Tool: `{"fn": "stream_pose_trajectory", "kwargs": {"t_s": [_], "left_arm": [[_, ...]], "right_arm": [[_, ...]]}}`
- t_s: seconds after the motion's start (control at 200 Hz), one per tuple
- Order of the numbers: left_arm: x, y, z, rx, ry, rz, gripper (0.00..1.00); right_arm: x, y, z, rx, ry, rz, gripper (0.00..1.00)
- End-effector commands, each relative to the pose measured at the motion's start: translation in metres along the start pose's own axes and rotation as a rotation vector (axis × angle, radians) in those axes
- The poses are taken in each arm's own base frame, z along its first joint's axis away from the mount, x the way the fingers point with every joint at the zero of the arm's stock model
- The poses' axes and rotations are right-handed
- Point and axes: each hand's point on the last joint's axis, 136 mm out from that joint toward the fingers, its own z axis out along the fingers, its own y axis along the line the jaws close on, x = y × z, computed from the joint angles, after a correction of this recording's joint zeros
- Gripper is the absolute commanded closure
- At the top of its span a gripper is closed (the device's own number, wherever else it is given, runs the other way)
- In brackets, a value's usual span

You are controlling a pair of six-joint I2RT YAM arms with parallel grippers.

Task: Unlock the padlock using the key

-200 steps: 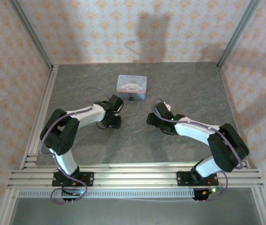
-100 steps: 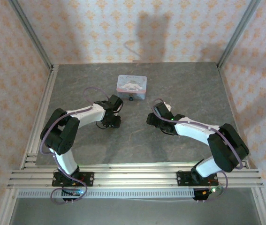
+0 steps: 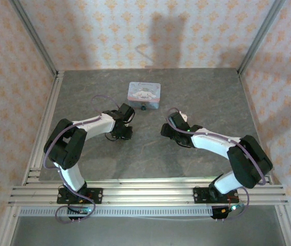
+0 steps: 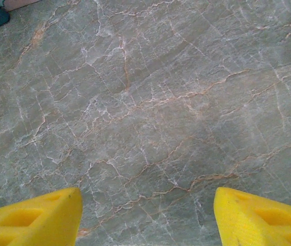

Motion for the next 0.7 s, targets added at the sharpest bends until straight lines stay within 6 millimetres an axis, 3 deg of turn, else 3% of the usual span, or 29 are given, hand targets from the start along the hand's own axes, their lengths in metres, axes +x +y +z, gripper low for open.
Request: {"fn": "stream_pose_trajectory", "kwargs": {"t_s": [0.0, 0.696], "left_arm": [[0.006, 0.004, -0.001, -0.019, 0.008, 0.026, 0.86], [0.003, 0.002, -0.007, 0.01, -0.026, 0.061, 1.0]], "right_arm": [[0.0, -0.01, -0.008, 0.036, -0.02, 0.011, 0.31], [-0.007, -0.011, -0.022, 0.016, -0.06, 0.054, 0.31]]}}
